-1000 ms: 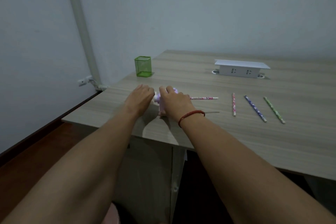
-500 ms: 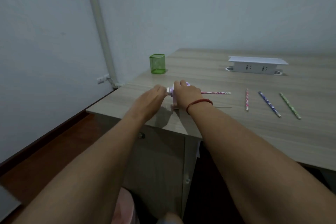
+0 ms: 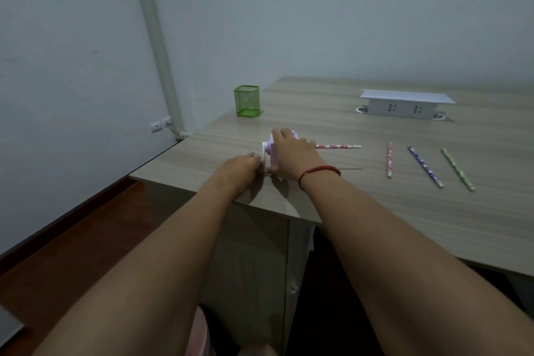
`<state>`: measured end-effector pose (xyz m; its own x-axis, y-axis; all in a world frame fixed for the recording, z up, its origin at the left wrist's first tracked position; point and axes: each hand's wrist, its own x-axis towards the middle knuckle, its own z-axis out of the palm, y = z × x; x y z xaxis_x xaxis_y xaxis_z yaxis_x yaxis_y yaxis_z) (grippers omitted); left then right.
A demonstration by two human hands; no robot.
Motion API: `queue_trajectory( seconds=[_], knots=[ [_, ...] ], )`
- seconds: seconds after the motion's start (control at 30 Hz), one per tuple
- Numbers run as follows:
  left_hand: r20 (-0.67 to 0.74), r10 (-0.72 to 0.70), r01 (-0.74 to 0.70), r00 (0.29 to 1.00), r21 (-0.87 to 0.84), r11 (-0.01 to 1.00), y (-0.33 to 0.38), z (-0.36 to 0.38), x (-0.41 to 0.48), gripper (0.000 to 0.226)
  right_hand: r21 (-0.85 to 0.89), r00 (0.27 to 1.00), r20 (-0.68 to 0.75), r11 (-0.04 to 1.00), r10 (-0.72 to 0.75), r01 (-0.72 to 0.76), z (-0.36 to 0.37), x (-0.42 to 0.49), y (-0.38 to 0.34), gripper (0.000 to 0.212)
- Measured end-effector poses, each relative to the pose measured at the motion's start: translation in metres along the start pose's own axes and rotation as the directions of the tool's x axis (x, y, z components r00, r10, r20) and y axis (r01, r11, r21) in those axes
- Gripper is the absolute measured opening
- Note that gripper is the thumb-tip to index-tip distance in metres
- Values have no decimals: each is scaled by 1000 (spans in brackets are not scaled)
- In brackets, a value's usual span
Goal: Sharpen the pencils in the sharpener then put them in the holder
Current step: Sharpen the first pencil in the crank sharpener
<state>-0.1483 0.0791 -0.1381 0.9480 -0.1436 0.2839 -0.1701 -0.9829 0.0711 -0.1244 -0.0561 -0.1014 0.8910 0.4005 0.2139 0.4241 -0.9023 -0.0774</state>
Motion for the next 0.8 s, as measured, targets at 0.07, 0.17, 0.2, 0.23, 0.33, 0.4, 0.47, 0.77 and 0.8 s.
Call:
queue_trajectory(
  seconds=[0.07, 0.17, 0.2, 0.23, 0.33, 0.4, 0.47, 0.77, 0.8],
  knots=[
    [63, -17, 15, 998, 25, 1000, -2, -1, 8, 22, 6, 1000, -9, 1000, -20, 20, 0, -1, 4, 66],
    [113, -68, 66, 991, 23, 998, -2, 2, 16, 13, 11, 999, -9, 999, -46, 46, -3, 0, 6, 71],
    [117, -79, 77, 990, 20, 997, -2, 4, 20, 11, 15, 999, -6, 999, -53, 53, -3, 1, 6, 71],
    [109, -80, 77, 991, 27, 997, -4, 5, 25, 10, 12, 998, -5, 998, -58, 58, -3, 2, 7, 70],
    [53, -55, 50, 997, 96, 994, -9, -5, 40, 15, -21, 998, -5, 998, -60, 60, -3, 3, 7, 67],
    [28, -5, -1, 1000, 216, 976, -10, -14, 51, 16, -36, 999, 2, 999, -36, 36, -5, 3, 6, 67],
    [17, 19, -23, 1000, 317, 948, -8, -18, 57, 16, -42, 1000, 8, 999, -3, 3, -6, 4, 4, 65],
    [-131, 132, -82, 983, 336, 938, -16, -29, 63, 25, -71, 998, 40, 997, 40, -37, -10, 5, -3, 63],
    [-138, 186, -129, 973, 345, 930, -18, -36, 65, 25, -73, 997, 46, 996, 61, -57, -11, 7, -5, 63]
  ],
)
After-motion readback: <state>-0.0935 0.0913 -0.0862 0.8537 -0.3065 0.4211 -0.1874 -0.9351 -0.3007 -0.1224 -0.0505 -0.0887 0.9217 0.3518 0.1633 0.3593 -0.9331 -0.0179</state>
